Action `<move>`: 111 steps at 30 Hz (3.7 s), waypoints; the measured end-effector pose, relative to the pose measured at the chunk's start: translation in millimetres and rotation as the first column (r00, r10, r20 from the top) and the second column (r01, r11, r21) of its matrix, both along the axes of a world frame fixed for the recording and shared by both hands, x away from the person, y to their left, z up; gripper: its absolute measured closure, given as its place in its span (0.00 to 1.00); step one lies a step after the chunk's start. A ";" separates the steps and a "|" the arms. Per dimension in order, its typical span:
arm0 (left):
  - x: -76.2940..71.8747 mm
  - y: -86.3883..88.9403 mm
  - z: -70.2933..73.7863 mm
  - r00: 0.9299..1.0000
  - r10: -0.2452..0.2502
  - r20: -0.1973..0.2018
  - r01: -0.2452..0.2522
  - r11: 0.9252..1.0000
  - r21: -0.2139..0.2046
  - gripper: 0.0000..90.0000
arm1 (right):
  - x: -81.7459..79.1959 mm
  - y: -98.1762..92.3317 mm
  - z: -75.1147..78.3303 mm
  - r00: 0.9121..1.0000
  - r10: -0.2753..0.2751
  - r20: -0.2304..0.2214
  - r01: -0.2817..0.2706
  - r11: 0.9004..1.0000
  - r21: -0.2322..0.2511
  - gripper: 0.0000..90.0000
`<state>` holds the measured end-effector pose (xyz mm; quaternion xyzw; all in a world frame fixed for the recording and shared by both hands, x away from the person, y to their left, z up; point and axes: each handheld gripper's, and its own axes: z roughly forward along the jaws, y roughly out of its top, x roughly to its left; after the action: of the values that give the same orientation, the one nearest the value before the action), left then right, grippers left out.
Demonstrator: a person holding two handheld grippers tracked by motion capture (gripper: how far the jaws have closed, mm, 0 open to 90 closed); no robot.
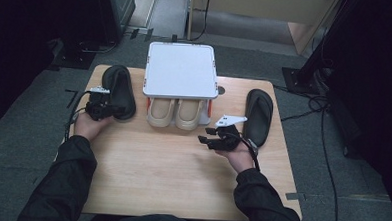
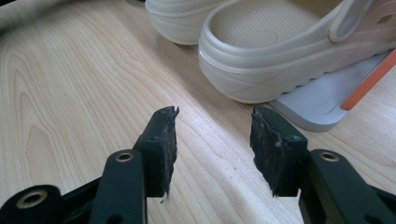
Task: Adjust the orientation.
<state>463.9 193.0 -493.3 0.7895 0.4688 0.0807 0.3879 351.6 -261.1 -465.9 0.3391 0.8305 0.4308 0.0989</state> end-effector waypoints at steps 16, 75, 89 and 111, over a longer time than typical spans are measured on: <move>-21.4 4.7 0.7 0.999 -0.013 -0.046 0.012 1.000 -0.022 0.95 | 5.9 5.9 0.4 1.000 0.018 -0.003 -0.018 1.000 0.003 0.57; 4.9 39.3 28.6 0.992 0.124 -0.036 -0.125 0.991 -0.042 0.56 | 5.1 7.6 0.0 1.000 -0.003 0.001 0.003 1.000 0.003 0.58; 34.0 25.3 10.9 0.988 0.153 -0.030 -0.153 0.988 0.006 0.53 | -0.4 -0.4 -1.5 0.999 -0.033 0.009 0.033 0.999 0.004 0.58; 38.6 15.6 2.2 0.996 0.080 -0.037 -0.083 0.994 -0.072 0.75 | -1.7 -1.2 -2.2 0.999 -0.039 0.005 0.039 0.999 0.005 0.58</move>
<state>502.5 208.5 -491.2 0.7562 0.5098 0.0659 0.4049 349.9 -262.3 -468.1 0.3544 0.8224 0.4317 0.1085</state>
